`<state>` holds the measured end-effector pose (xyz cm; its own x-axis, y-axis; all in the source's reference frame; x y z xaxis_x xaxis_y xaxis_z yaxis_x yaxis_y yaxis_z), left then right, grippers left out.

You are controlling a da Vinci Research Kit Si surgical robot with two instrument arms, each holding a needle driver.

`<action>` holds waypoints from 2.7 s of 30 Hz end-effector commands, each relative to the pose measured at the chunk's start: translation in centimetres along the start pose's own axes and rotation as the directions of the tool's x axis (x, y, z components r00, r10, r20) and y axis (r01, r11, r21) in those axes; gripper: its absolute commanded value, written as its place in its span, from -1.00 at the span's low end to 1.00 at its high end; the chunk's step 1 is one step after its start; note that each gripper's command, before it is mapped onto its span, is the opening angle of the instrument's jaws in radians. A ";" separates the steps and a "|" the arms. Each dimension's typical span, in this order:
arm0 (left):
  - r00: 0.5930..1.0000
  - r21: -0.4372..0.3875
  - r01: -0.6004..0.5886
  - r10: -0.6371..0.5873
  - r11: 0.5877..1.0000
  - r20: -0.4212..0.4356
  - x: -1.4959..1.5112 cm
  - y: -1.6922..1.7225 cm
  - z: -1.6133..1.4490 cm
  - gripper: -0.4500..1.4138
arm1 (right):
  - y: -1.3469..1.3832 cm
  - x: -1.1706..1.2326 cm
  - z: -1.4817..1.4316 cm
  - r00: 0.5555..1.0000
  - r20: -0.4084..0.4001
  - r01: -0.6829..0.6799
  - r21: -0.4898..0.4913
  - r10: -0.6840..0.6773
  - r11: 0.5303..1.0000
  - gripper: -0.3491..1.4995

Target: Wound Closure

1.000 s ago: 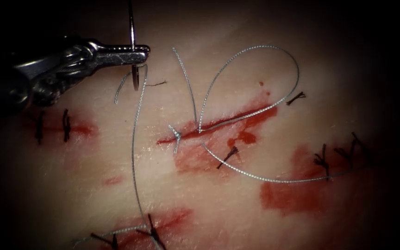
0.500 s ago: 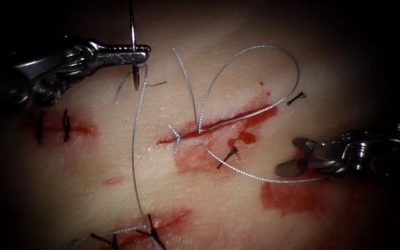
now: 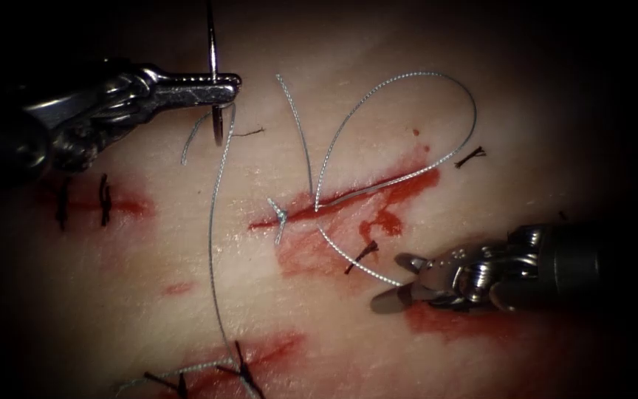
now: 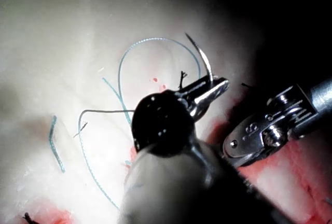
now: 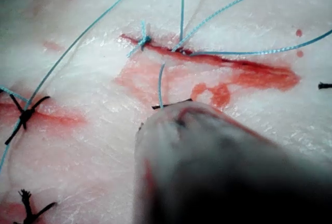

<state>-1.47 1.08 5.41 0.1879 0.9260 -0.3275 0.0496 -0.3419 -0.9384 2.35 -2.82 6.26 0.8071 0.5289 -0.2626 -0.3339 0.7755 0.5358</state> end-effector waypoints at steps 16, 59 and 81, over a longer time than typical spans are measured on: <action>1.000 -0.001 0.000 0.000 1.000 0.000 -0.03 -0.04 0.03 -1.00 | 0.11 -0.78 -0.91 0.987 0.151 -0.080 0.109 0.063 0.991 -1.00; 1.000 0.006 -0.004 0.004 1.000 0.000 -0.06 -0.09 0.02 -1.00 | 2.08 -2.19 -3.42 0.920 -0.033 -0.369 -0.400 0.390 0.839 -1.00; 1.000 0.009 -0.005 0.005 1.000 0.001 -0.07 -0.08 0.03 -1.00 | 2.64 -3.10 -3.83 0.860 -0.067 -0.454 -0.555 0.507 0.697 -1.00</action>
<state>-1.47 1.06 5.45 0.1874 0.9244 -0.3321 0.0399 -0.3450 -0.9378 -2.98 -1.06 5.36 0.4957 0.8684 -0.0080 -0.8673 0.4955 0.0478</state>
